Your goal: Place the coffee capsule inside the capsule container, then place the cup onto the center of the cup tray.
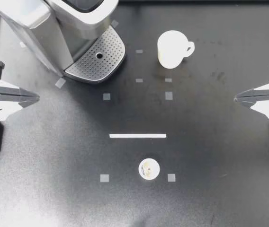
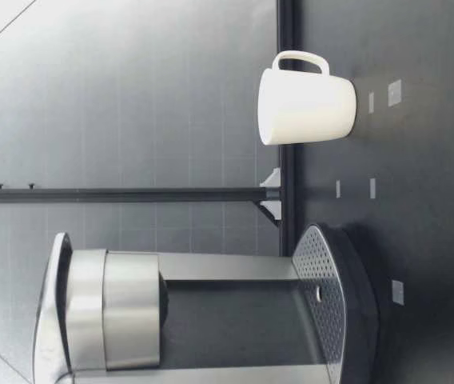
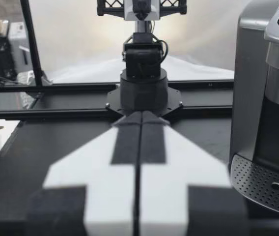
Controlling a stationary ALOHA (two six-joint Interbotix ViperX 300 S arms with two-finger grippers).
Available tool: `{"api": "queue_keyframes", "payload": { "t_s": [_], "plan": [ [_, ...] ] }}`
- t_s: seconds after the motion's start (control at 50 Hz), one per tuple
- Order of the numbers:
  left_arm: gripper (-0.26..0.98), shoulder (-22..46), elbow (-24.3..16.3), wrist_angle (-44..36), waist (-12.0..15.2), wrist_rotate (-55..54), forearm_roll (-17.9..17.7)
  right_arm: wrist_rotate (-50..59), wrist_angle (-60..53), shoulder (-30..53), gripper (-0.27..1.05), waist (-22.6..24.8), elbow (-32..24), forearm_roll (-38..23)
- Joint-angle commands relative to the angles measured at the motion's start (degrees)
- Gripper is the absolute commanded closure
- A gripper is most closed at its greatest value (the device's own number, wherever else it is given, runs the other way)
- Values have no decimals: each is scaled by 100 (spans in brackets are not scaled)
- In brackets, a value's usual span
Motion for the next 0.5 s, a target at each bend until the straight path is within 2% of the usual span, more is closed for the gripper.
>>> {"api": "queue_keyframes", "payload": {
  "t_s": [0.0,0.1,0.22,0.48],
  "plan": [
    [59,26,-62,-53,123,70,18,9,-53,62,67,-9,-35,-9],
    [67,26,-88,-53,123,62,26,18,9,325,77,-9,-79,0],
    [67,44,-105,-18,123,44,18,79,475,888,78,0,-387,35],
    [67,62,-123,-9,123,53,18,123,3393,2276,78,44,-1494,44]
  ]
}}
